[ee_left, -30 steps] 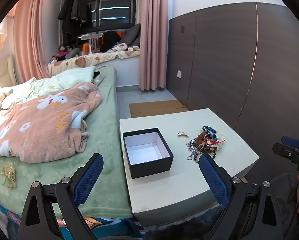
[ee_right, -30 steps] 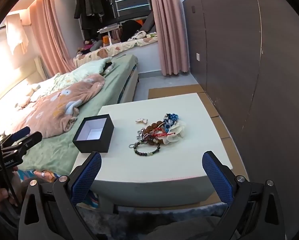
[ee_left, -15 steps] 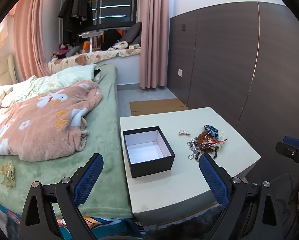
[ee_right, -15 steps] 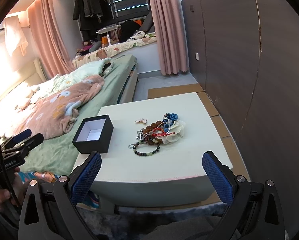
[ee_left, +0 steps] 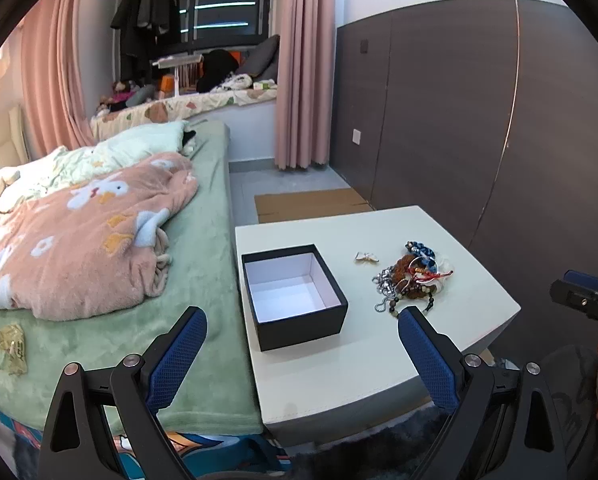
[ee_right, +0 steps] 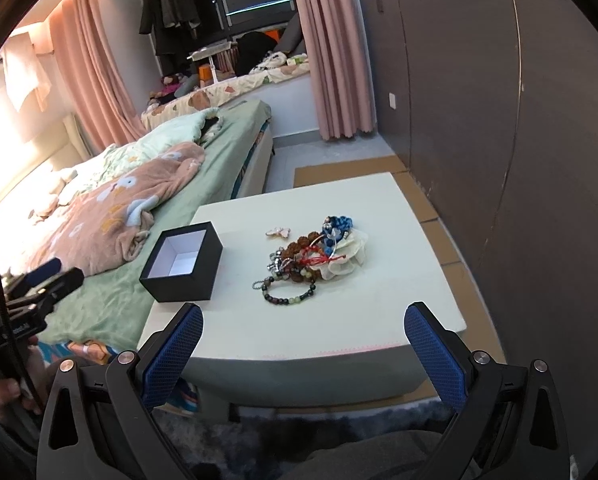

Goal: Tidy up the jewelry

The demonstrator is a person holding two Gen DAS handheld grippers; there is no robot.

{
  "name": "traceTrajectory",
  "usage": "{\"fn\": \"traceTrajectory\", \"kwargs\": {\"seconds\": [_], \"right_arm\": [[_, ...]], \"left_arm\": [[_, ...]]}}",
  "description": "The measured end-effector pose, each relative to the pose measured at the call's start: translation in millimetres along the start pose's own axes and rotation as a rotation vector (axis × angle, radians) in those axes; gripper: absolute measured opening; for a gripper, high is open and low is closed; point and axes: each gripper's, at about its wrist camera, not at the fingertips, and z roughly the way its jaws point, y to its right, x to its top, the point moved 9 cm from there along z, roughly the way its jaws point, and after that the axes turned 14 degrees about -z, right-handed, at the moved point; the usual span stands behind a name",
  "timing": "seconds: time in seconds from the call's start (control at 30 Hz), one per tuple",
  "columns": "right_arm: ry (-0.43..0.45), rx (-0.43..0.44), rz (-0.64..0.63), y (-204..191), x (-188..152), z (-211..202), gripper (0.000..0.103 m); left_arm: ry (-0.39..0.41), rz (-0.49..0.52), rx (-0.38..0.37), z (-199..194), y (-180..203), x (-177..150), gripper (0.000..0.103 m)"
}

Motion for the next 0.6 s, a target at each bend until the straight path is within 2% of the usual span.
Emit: {"fn": "traceTrajectory", "kwargs": {"seconds": [0.03,0.07,0.13,0.3,0.6], "right_arm": [[0.000,-0.004,-0.003,1.2,0.6,-0.7,0.101],[0.154,-0.088,-0.097,6.8,13.4,-5.1,0.101],[0.147,-0.095,-0.108,7.8,16.0,-7.1,0.101],[0.230,-0.079,-0.098,16.6,40.8,-18.2,0.101],[0.148,-0.101,-0.017,51.1,55.3,4.7,0.101]], "left_arm": [[-0.002,0.003,0.002,0.6,-1.3,0.8,0.097],[-0.002,0.009,0.003,1.1,-1.4,1.4,0.097],[-0.001,0.025,0.004,3.5,0.2,3.6,0.097],[-0.038,0.019,-0.052,13.1,17.1,13.4,0.097],[-0.090,0.040,-0.108,47.9,48.0,25.9,0.097]]}}
